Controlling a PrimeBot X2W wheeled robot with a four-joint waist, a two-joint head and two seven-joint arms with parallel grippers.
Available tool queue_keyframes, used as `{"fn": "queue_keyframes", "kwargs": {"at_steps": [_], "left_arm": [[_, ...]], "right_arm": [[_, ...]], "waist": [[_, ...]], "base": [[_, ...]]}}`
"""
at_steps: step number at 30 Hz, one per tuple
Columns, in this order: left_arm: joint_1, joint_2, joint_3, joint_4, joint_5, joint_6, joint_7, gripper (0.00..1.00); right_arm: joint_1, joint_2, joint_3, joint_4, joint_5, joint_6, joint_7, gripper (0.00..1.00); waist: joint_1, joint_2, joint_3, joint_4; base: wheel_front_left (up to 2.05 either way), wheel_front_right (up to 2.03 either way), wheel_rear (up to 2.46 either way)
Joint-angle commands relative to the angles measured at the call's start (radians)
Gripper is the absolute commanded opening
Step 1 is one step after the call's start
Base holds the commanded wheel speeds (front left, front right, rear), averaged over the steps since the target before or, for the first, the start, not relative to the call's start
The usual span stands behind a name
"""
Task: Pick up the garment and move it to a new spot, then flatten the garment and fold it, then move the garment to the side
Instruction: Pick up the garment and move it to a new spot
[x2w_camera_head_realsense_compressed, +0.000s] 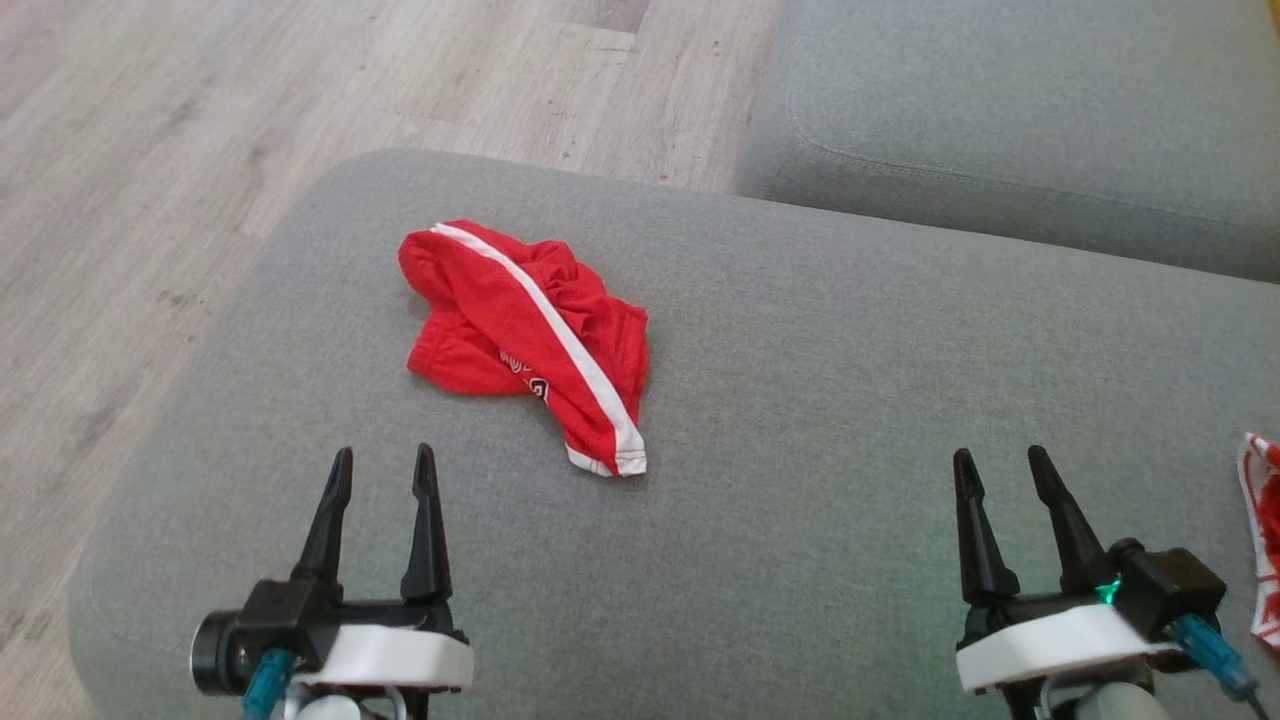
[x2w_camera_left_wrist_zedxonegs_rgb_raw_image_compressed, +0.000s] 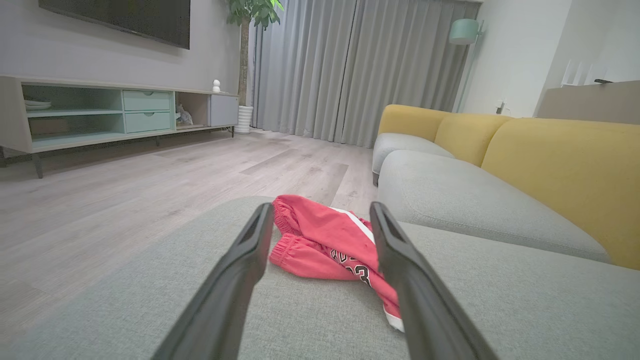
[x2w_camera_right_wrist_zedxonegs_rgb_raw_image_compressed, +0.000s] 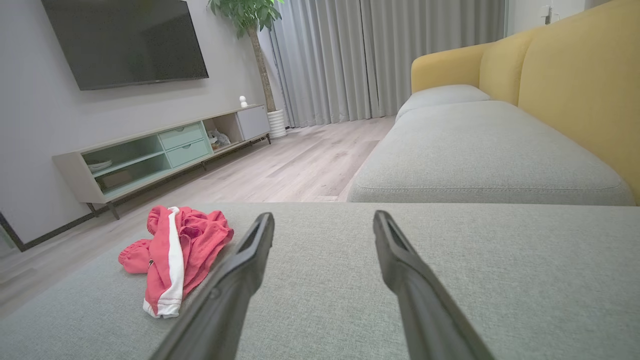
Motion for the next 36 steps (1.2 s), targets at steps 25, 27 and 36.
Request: {"fn": "queue_keyframes", "kwargs": {"at_steps": [25,27,36], "left_arm": [[-0.517,0.149,-0.245,0.303,-0.081,-0.155,0.413,1.0],[-0.548,0.168,-0.269,0.331,-0.14,-0.155,0.481,1.0],[-0.59,0.22,-0.344,0.388,-0.242,-0.156,0.634,1.0]], "right_arm": [[-0.14,-0.006,0.004,-0.053,-0.036,-0.001,-0.011,1.0],[-0.151,-0.006,0.006,-0.054,-0.036,-0.001,-0.011,1.0],[-0.176,-0.006,0.019,-0.051,-0.023,-0.001,-0.011,1.0]], "waist": [[0.0,0.0,0.242,-0.151],[0.0,0.0,0.264,-0.164],[0.0,0.0,0.295,-0.206]], "base": [[0.0,0.0,0.0],[0.0,0.0,0.0],[0.0,0.0,0.0]]}}
